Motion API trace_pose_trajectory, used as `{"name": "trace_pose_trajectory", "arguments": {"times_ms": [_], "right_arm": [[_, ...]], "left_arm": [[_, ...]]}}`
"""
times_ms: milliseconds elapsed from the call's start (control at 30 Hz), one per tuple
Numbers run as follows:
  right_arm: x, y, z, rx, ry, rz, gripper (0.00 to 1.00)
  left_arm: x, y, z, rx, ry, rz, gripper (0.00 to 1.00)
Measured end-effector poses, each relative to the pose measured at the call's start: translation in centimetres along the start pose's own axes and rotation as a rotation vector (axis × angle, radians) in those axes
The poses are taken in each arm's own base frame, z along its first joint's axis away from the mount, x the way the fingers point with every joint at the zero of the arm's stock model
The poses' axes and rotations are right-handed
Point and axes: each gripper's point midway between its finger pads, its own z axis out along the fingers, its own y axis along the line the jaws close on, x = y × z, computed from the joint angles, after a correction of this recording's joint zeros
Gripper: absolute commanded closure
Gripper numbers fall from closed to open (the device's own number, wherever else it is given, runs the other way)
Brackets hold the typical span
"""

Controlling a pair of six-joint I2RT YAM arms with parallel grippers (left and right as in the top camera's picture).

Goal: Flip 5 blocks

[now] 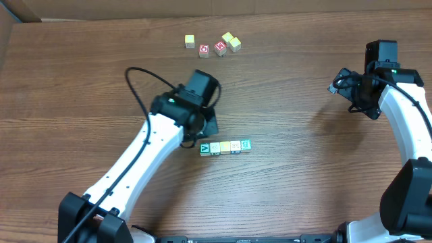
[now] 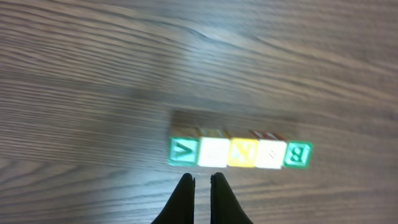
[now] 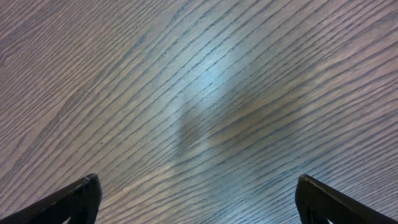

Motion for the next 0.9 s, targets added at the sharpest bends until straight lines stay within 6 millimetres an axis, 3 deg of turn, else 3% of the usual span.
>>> {"name": "trace_pose_trajectory", "arguments": {"times_ms": [400, 900], "right_arm": [[0.0, 0.0, 0.0, 0.000, 0.000, 0.000, 0.00], [0.0, 0.0, 0.0, 0.000, 0.000, 0.000, 0.00]], "left_arm": [[-2.5, 5.3, -0.1, -0.034, 0.011, -0.131, 0.96], [-1.6, 6.5, -0.2, -0.076, 0.050, -0.115, 0.96]]}}
